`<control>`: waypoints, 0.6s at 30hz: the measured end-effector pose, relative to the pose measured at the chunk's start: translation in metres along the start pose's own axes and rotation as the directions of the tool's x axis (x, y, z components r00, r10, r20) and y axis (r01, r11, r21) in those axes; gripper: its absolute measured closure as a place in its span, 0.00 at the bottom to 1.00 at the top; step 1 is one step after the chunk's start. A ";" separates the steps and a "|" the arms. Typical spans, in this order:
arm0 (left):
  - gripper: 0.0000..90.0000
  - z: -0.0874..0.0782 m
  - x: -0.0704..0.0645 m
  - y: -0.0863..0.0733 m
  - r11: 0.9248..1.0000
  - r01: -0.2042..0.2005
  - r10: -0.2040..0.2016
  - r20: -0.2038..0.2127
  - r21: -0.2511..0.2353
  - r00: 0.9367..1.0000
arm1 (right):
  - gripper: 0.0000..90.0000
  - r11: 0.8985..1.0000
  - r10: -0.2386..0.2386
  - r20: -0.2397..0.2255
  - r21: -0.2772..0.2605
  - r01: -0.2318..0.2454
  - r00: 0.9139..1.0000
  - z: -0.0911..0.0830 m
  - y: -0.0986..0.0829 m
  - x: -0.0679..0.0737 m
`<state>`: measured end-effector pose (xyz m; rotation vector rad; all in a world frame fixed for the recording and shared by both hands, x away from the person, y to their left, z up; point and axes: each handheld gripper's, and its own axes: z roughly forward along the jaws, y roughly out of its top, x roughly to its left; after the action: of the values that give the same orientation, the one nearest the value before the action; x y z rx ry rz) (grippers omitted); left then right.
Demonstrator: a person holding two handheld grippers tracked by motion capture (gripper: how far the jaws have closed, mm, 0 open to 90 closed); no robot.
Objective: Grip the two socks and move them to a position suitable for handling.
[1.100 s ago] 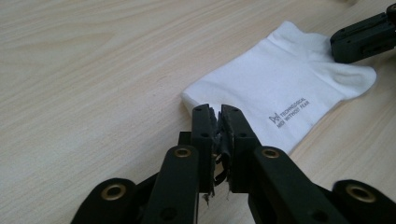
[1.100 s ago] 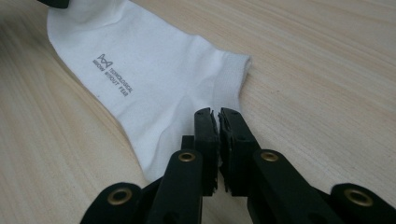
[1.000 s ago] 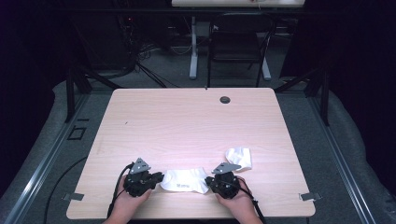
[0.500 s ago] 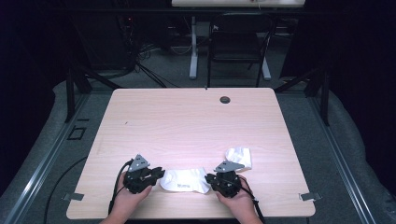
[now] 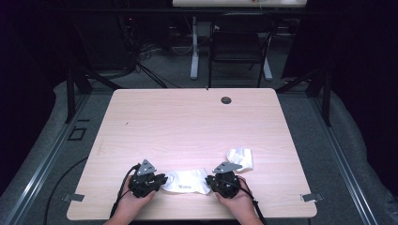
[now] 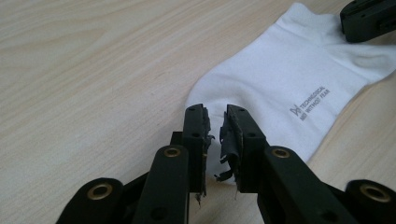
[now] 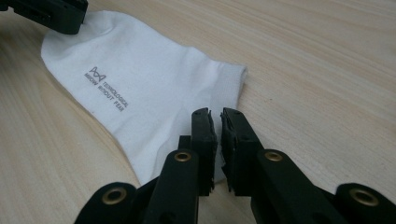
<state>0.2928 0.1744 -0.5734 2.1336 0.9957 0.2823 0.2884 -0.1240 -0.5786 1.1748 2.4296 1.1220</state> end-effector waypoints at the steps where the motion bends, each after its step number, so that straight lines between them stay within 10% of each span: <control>1: 0.87 0.000 0.000 -0.001 1.000 -0.003 0.003 0.001 0.004 1.000 | 0.93 1.000 -0.001 0.001 0.005 0.001 1.000 0.000 0.000 0.000; 18: 0.81 -0.001 -0.008 -0.008 0.999 -0.028 0.028 0.007 0.017 1.000 | 0.94 1.000 0.016 -0.017 0.021 -0.015 1.000 -0.006 -0.005 0.001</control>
<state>0.2822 0.1721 -0.5780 2.1640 0.9689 0.2811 0.2825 -0.1285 -0.5780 1.1969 2.4548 1.1192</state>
